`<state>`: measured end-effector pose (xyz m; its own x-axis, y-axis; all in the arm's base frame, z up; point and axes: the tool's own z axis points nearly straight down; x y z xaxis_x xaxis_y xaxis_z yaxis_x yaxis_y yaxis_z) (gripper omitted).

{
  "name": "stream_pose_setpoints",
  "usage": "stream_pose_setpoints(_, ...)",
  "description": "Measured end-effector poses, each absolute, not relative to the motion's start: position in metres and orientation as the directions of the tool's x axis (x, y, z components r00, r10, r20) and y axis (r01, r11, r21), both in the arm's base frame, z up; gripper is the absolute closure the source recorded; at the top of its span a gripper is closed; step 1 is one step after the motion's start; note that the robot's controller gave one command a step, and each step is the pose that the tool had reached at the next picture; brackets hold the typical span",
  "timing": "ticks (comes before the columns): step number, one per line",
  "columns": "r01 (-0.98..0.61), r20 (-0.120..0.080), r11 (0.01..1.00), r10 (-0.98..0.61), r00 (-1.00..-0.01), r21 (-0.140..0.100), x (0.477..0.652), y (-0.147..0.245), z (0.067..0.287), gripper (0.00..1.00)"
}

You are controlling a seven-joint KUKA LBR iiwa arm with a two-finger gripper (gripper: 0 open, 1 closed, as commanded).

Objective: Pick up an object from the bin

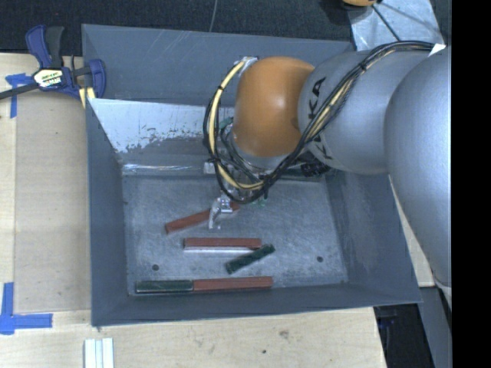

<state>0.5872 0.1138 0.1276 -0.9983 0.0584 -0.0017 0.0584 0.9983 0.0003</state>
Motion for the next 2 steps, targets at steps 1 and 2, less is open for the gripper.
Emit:
stream_pose_setpoints(1,0.001,-0.006,1.0,0.001,-1.0,0.001,0.5875,0.1162,0.0802,0.0)
stream_pose_setpoints(2,-0.005,-0.01,1.0,-0.005,-1.0,0.002,0.5888,0.116,0.0835,1.0)
